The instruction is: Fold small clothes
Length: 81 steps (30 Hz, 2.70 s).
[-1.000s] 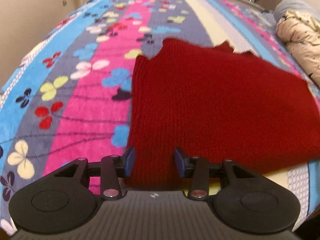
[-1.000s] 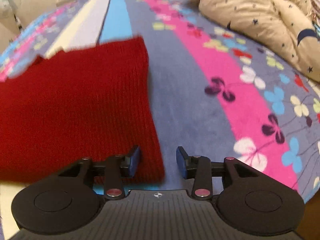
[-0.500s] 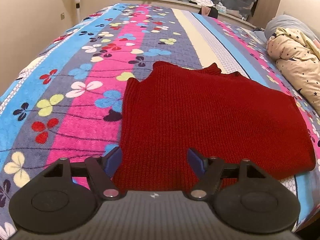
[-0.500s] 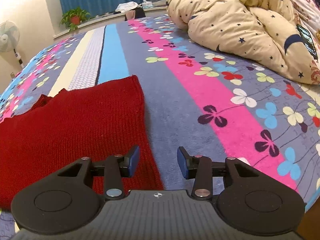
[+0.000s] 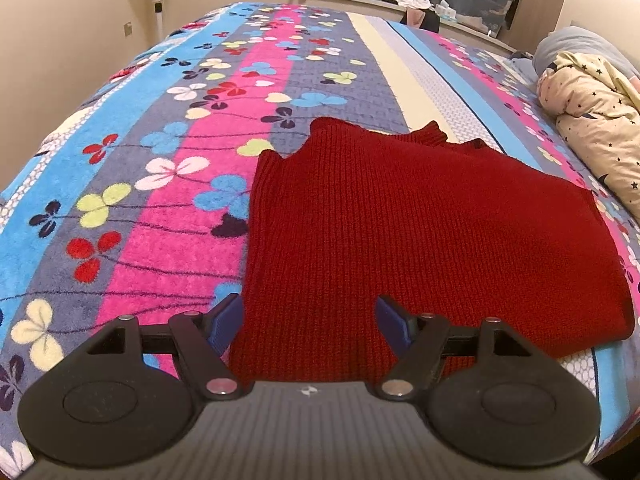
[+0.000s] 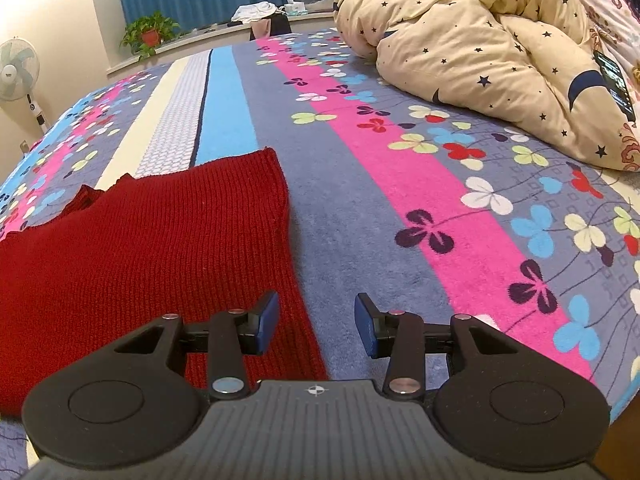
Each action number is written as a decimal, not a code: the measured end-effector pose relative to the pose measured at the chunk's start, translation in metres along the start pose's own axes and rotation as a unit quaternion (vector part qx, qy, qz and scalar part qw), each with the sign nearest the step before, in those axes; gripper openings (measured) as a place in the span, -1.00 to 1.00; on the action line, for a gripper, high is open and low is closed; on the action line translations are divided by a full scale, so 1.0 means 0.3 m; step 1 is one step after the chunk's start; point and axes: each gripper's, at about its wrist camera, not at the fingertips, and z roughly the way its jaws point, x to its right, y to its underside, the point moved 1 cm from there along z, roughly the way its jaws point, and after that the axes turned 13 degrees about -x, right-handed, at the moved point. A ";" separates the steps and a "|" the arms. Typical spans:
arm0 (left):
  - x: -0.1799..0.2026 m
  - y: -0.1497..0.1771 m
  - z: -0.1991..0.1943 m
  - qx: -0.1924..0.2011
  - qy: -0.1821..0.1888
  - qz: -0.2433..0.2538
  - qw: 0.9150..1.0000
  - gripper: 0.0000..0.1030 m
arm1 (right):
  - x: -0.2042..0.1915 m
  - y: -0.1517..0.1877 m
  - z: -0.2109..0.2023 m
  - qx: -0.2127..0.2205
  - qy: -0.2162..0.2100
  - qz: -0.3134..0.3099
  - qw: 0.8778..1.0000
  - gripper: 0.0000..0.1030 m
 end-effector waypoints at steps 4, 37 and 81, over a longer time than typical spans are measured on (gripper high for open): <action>0.002 0.005 0.002 -0.003 -0.001 0.004 1.000 0.56 | 0.002 0.000 0.000 -0.001 0.000 -0.001 1.000 -0.16; -0.071 0.165 0.121 -0.070 0.130 -0.273 0.951 0.72 | 0.103 -0.027 -0.013 -0.027 -0.013 0.053 0.998 -0.16; 0.956 0.084 -0.067 0.070 0.210 0.242 0.945 0.20 | 0.260 -0.100 -0.114 0.086 -0.126 0.140 0.978 -0.07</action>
